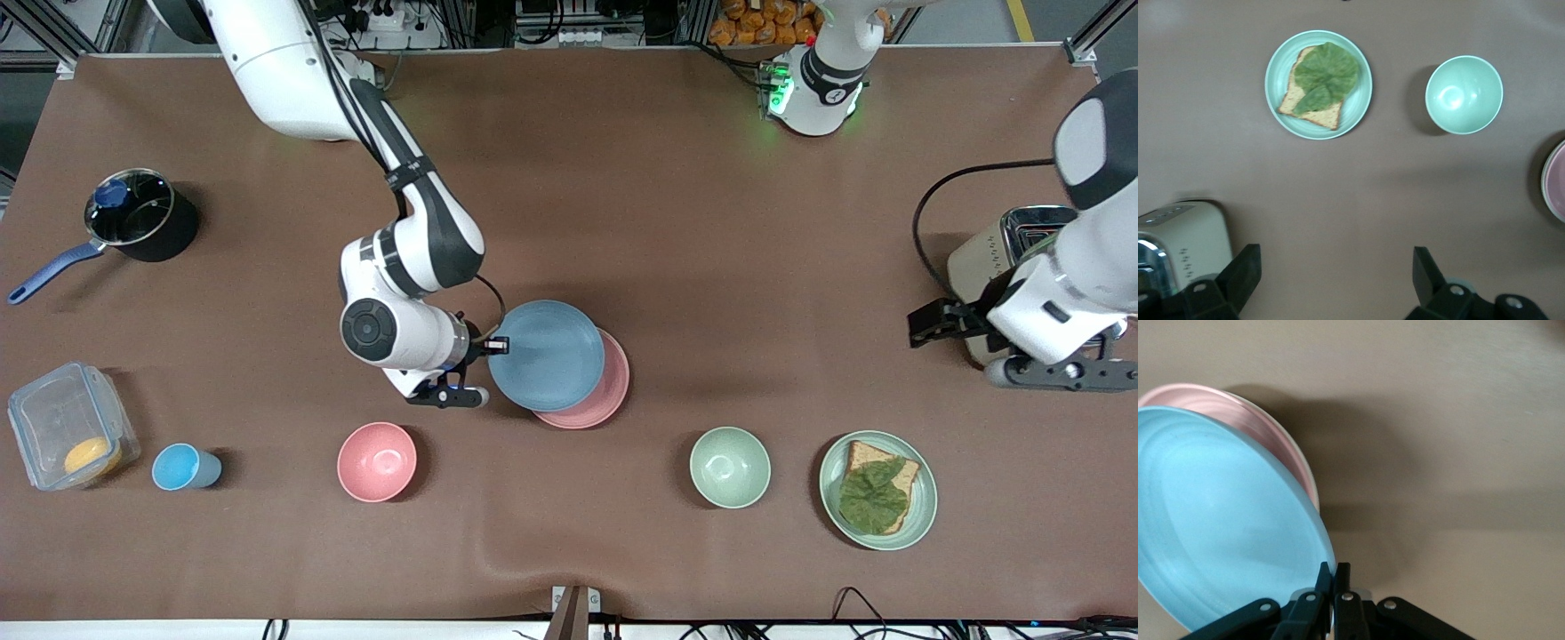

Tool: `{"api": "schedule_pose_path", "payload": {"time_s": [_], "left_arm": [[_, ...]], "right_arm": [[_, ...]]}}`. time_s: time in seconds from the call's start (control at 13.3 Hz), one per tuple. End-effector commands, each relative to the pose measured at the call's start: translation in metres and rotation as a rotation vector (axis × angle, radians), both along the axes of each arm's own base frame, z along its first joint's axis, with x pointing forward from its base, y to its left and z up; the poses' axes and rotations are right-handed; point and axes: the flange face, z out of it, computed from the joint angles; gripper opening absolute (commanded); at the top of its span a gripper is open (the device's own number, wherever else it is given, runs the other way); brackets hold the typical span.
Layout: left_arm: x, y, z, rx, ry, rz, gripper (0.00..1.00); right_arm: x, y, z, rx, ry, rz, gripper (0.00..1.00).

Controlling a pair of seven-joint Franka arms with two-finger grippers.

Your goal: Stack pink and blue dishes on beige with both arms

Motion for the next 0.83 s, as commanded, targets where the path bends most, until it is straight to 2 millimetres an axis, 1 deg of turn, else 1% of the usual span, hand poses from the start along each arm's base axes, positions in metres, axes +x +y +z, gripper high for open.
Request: {"api": "schedule_pose_path", "payload": {"time_s": [0.0, 0.08, 0.15, 0.23, 0.3, 0.38, 0.45, 0.53, 0.6, 0.68, 0.75], "left_arm": [[-0.013, 0.036, 0.010, -0.034, 0.036, 0.003, 1.00], [-0.014, 0.049, 0.010, -0.050, 0.047, 0.013, 1.00], [-0.015, 0.055, 0.008, -0.052, 0.055, -0.003, 1.00], [-0.016, 0.067, 0.010, -0.052, 0.057, -0.031, 1.00], [-0.017, 0.089, 0.009, -0.051, 0.056, -0.050, 1.00], [-0.025, 0.110, 0.015, -0.050, 0.049, -0.047, 1.00], [-0.029, 0.113, 0.011, -0.042, 0.062, -0.042, 1.00], [-0.033, 0.125, 0.010, -0.037, 0.063, -0.017, 1.00], [-0.039, 0.133, 0.012, -0.033, 0.056, 0.001, 1.00], [-0.044, 0.137, 0.011, -0.032, 0.044, 0.014, 1.00], [-0.050, 0.140, 0.013, -0.027, 0.020, 0.016, 1.00]], "right_arm": [[0.008, 0.014, -0.007, 0.043, -0.038, -0.040, 0.00], [0.009, 0.019, -0.012, 0.051, -0.056, -0.044, 0.00], [0.010, 0.022, -0.015, 0.055, -0.070, -0.048, 0.00], [0.011, 0.023, -0.018, 0.055, -0.078, -0.049, 0.00], [0.012, 0.021, -0.018, 0.055, -0.079, -0.051, 0.00], [0.014, 0.018, -0.019, 0.054, -0.077, -0.055, 0.00], [0.013, 0.020, -0.020, 0.054, -0.078, -0.053, 0.12], [0.013, 0.020, -0.022, 0.052, -0.077, -0.051, 0.58], [0.016, 0.017, -0.020, 0.055, -0.090, -0.060, 0.94], [0.018, 0.016, -0.019, 0.058, -0.100, -0.064, 1.00], [0.019, 0.017, -0.017, 0.060, -0.104, -0.064, 1.00]]}}
